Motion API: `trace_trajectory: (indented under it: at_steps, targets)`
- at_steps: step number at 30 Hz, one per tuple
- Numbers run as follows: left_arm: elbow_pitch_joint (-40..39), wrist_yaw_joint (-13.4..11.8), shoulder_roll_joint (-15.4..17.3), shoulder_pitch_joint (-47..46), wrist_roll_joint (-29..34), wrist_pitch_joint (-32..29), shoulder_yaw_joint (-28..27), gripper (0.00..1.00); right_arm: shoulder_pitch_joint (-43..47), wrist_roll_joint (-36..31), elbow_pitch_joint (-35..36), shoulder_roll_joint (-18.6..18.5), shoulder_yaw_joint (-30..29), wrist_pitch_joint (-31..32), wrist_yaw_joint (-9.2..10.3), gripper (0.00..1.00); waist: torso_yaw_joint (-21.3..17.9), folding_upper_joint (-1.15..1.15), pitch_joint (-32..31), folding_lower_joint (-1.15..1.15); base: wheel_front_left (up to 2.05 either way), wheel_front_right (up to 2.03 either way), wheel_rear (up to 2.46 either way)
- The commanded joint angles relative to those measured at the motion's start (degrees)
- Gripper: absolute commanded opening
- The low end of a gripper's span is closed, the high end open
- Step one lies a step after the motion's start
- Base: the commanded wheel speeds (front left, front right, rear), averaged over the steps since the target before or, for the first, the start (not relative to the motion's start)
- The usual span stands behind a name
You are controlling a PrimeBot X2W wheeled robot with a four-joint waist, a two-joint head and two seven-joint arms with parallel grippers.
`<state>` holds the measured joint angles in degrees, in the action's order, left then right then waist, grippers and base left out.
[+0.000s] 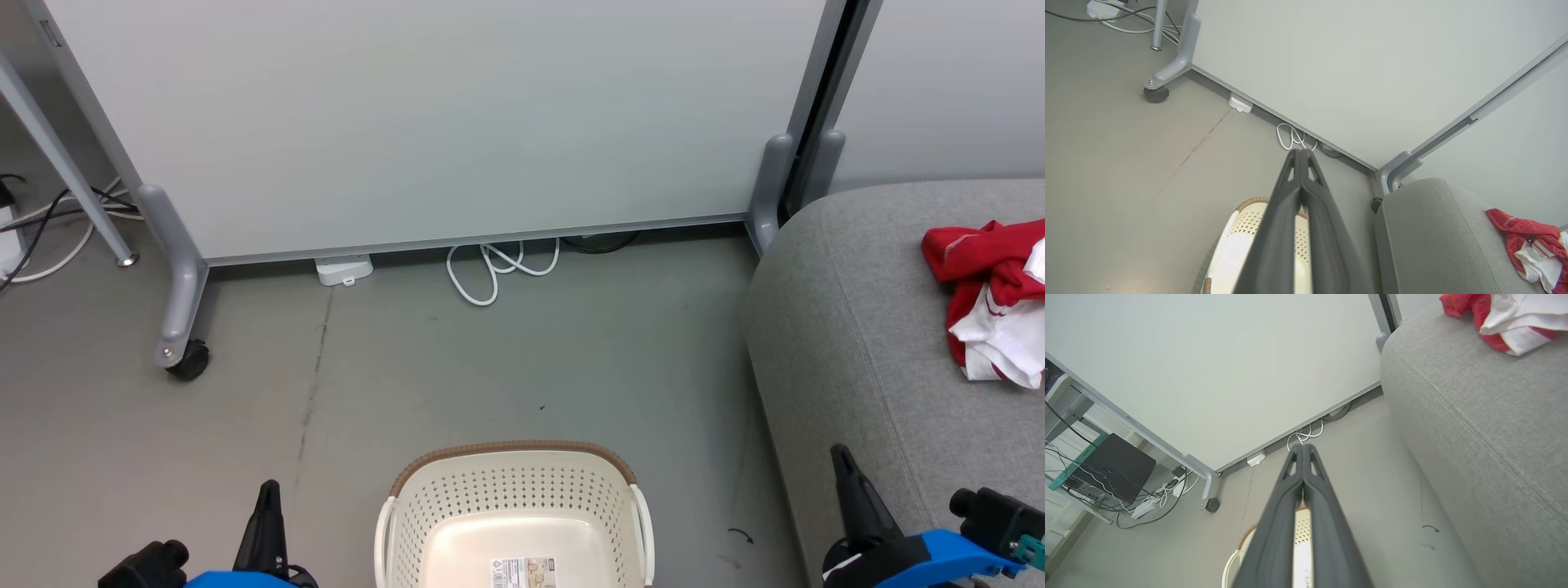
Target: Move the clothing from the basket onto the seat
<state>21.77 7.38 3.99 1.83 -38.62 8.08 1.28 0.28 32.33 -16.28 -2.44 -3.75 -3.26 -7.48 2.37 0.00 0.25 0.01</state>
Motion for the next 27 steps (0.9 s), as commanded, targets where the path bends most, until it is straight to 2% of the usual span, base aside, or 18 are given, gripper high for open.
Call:
trace_trajectory:
  at_steps: [1, 27]
  targets:
    - [-1.2, 0.0, 0.1, -2.1, -2.5, -0.6, -0.6, 0.00, -1.8, 2.9, 1.0, -0.2, -0.2, 0.4, 0.00, 0.00, 0.0, 0.00, 0.0, 0.00, 0.00, 0.00, 0.00]
    - [-3.7, 0.1, -0.3, -4.4, -20.9, -5.7, -3.3, 0.00, -3.8, 23.5, 1.6, -0.4, -1.2, 3.8, -0.01, 0.00, -0.7, 0.00, 0.0, -0.01, 0.00, 0.00, 0.00]
